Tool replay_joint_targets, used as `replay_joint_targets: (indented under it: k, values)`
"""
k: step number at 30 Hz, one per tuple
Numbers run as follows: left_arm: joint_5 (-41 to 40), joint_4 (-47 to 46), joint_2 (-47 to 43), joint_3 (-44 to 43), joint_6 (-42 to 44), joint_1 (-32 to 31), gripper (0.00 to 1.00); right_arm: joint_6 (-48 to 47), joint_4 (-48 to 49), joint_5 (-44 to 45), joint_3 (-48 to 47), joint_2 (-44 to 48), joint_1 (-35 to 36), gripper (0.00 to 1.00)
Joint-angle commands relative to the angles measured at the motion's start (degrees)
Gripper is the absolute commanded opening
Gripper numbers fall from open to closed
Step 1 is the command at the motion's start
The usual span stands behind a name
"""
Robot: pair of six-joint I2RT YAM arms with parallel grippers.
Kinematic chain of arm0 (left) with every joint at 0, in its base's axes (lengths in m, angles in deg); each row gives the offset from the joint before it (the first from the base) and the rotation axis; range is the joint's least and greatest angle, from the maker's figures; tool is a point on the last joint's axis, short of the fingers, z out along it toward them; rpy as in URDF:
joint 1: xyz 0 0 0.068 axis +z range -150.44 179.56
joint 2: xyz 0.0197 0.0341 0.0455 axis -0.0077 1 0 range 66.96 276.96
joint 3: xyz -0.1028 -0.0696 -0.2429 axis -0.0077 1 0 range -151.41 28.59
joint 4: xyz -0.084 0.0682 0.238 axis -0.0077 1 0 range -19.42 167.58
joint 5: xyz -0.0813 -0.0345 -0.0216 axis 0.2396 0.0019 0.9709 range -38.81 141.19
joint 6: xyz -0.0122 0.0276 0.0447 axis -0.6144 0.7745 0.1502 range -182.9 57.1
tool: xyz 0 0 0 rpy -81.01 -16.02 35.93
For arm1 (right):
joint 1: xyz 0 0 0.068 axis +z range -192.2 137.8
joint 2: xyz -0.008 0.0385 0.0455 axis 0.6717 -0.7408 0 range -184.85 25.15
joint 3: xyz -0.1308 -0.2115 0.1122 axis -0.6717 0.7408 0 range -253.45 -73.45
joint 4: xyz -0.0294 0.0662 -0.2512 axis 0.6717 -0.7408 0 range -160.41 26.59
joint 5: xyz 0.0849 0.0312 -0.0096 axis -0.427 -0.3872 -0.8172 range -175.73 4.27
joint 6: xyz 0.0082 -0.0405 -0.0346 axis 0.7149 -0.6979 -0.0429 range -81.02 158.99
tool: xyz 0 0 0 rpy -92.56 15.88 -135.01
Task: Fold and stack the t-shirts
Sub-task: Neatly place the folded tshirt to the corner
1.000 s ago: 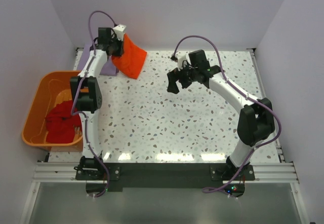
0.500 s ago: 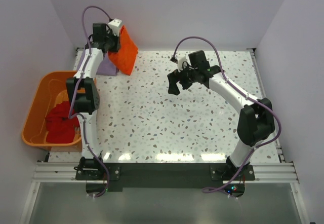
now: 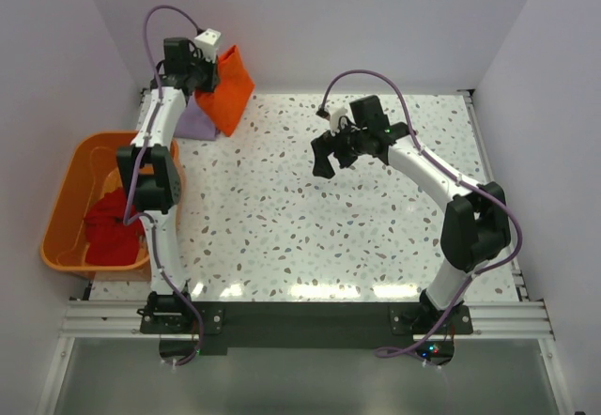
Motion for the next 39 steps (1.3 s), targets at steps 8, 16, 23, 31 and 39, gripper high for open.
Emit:
replay_joint_targets:
  k: [8, 16, 23, 31, 39]
  values:
    - [2.7, -3.5, -2.6, -3.9, -0.9, 3.7, 0.0, -0.9, -0.1, 0.9, 0.2, 2.7, -0.2, 0.99]
    - [5.1, -3.6, 2.7, -7.6, -3.0, 7.3, 0.0, -1.0, -0.8, 1.1, -0.4, 2.0, -0.2, 0.99]
    - [7.2, -3.7, 6.1, -8.2, -2.5, 9.5, 0.0, -1.2, -1.7, 1.5, -1.7, 0.6, -0.2, 0.99]
    - [6.2, -4.9, 9.4, -8.9, -2.3, 11.8, 0.0, -1.2, -2.4, 1.0, -3.5, -1.4, -0.2, 0.99]
    - [4.5, -7.1, 10.7, -9.3, -1.2, 13.0, 0.0, -1.4, -3.0, 0.9, -4.4, -2.2, -0.2, 0.99]
